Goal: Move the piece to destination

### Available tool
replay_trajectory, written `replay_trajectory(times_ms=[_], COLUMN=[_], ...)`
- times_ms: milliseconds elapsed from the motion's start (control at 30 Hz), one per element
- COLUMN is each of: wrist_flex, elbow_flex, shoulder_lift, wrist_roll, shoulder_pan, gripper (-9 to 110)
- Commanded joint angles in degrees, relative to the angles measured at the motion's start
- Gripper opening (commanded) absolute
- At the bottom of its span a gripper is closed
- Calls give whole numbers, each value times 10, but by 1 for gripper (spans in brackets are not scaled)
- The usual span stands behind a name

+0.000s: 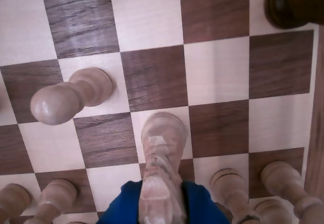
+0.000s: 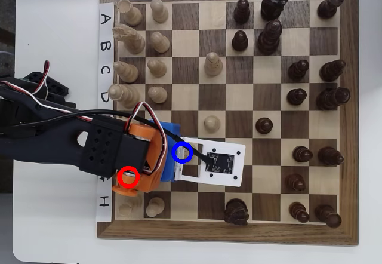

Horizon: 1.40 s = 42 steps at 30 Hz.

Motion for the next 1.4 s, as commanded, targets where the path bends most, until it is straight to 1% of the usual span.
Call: replay_trajectory(times_ms=[0,67,133,633,800,967,1367], wrist_flex=[-33,-32,-31,-25,-17,-24,-32], elbow_flex=[1,0,0,-19,-32,-34,-40], shoulder_lift=[4,4,4,4,3,2,20], wrist_roll=[38,48,49,44,36,29,5], shoulder_pan=[-14,-14,-16,-37,-39,-34,-19], gripper=[10,14,15,18,27,31,32])
